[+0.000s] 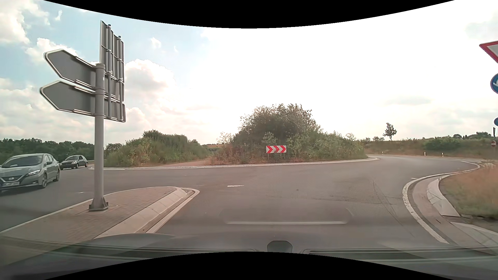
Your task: Follow the waypoints while adhering to traffic rules and regulations
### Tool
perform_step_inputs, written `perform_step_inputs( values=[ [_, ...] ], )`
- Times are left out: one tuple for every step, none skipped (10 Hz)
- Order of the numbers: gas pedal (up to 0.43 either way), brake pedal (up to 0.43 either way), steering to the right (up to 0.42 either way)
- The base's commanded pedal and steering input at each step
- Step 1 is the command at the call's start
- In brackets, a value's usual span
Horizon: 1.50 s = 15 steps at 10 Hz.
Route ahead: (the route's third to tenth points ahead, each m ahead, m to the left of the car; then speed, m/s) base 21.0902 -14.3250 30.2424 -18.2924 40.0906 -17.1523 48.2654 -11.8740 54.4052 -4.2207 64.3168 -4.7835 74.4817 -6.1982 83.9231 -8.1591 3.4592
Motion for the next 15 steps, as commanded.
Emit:
perform_step_inputs(
  values=[
    [0.000, 0.226, 0.086],
    [0.000, 0.226, 0.087],
    [0.000, 0.226, 0.088],
    [0.000, 0.226, 0.088],
    [0.000, 0.226, 0.088],
    [0.000, 0.226, 0.088],
    [0.000, 0.220, 0.088],
    [0.000, 0.207, 0.088],
    [0.000, 0.165, 0.088],
    [0.000, 0.116, 0.088],
    [0.000, 0.073, 0.088],
    [0.000, 0.000, 0.088],
    [0.000, 0.000, 0.088],
    [0.000, 0.000, 0.089],
    [0.150, 0.000, 0.091]
  ],
)
